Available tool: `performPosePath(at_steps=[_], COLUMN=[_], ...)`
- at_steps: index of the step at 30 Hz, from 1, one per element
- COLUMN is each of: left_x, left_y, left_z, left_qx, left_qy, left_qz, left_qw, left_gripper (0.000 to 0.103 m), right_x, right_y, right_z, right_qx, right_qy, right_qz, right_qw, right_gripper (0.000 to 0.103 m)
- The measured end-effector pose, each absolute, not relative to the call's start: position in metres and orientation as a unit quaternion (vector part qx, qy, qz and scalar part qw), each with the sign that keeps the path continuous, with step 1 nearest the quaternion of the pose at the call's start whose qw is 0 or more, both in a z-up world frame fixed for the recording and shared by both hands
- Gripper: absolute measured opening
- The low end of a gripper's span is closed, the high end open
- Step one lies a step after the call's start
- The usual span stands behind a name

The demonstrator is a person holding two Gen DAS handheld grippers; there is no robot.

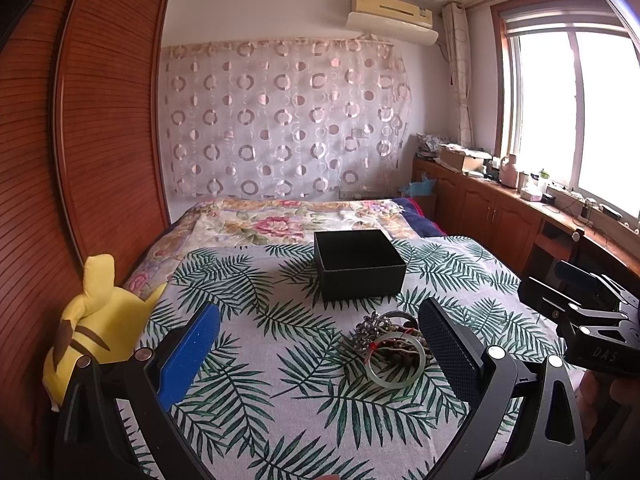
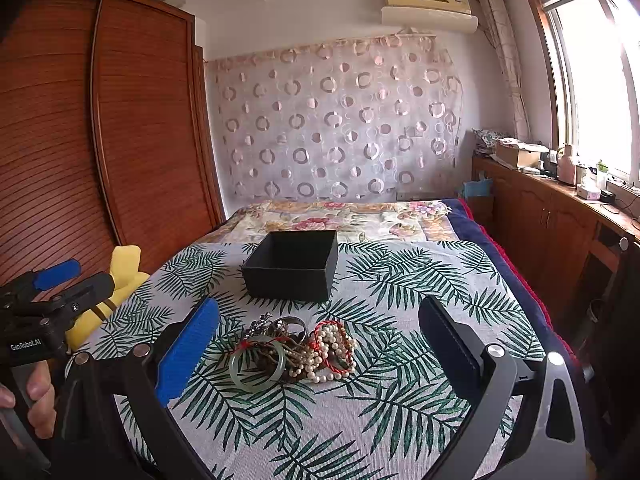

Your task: Organize jewelry

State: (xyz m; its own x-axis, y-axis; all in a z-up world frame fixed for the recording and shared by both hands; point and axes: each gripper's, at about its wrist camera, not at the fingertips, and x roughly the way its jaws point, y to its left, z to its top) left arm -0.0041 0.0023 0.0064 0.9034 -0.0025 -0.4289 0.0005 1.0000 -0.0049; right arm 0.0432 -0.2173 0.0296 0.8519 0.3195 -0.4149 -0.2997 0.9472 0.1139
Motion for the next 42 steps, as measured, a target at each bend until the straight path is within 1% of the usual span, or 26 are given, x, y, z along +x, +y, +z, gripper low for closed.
performPosePath(at_steps=[15,26,33,35,36,37,42], left_x=[-0.004,-0.007,0.008,0.014,0.018,0.022,0.036], left_y=[0.002,-0.006,-0.004,-0.006,-0.007,-0.008,-0.016], left_z=[0.005,0.019,-0.009,-0.018,-0.023,-0.029,-0.049], left_qx=[-0.004,-0.002,-0.003,-0.002,-0.002,-0.002,-0.001], left_qy=[0.218,0.228,0.260,0.271,0.277,0.285,0.311], left_qz=[-0.001,-0.005,-0.031,-0.039,-0.044,-0.049,-0.078], left_qw=[0.976,0.974,0.965,0.962,0.960,0.957,0.947], left_gripper=[0.096,0.096,0.096,0.096,0.096,0.096,0.096], right_x=[0.042,0.043,0.052,0.056,0.059,0.062,0.070], right_y=[-0.217,-0.214,-0.221,-0.223,-0.224,-0.225,-0.229], right_z=[0.030,0.025,0.007,0.000,-0.004,-0.008,-0.022], right_qx=[0.023,0.021,0.010,0.007,0.007,0.006,0.004], right_qy=[0.219,0.223,0.238,0.244,0.249,0.255,0.272], right_qz=[0.161,0.164,0.174,0.174,0.177,0.179,0.188], right_qw=[0.962,0.961,0.956,0.954,0.952,0.950,0.944], right_gripper=[0.101,0.101,0.101,0.098,0.093,0.092,0.084])
